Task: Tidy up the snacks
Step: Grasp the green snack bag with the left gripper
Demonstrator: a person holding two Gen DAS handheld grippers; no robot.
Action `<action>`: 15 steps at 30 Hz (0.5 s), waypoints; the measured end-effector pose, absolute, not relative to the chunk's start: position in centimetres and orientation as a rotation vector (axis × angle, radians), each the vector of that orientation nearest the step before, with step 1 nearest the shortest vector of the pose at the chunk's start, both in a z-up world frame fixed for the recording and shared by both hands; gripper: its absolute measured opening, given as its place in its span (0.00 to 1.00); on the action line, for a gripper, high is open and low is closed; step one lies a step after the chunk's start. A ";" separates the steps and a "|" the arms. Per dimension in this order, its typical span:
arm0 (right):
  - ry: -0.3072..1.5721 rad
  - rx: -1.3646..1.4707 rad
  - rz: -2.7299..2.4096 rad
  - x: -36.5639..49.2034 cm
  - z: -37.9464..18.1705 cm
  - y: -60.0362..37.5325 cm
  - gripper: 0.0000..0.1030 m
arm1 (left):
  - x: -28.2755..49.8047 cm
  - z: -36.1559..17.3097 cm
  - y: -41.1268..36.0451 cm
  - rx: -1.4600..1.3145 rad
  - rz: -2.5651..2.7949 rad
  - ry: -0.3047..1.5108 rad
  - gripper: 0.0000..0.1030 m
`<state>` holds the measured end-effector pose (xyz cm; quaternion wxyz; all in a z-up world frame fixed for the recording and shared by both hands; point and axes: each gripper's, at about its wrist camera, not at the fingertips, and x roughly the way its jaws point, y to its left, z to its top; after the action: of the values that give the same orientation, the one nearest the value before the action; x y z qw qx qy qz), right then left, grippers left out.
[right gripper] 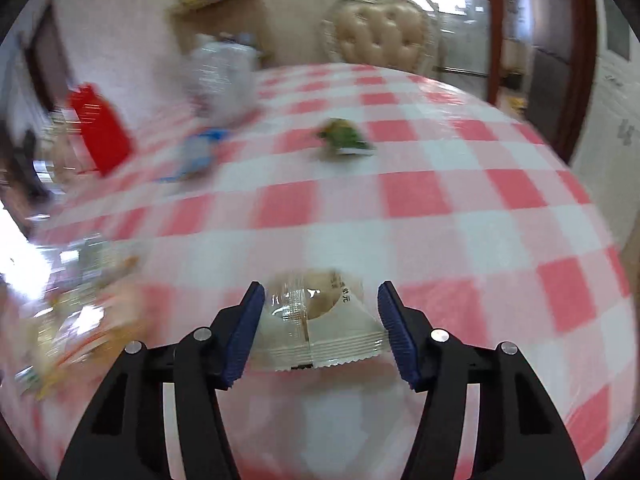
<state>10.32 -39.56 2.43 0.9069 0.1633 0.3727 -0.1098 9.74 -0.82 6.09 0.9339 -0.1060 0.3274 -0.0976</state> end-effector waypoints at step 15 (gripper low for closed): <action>0.733 0.434 -0.050 7.3 3.0 -33.7 0.42 | 13.0 2.2 0.9 -0.010 -0.193 0.883 0.98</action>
<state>7.32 -33.73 2.99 0.9104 0.2103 0.3554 -0.0244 13.00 0.86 2.21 0.8996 -0.0046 0.4267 -0.0932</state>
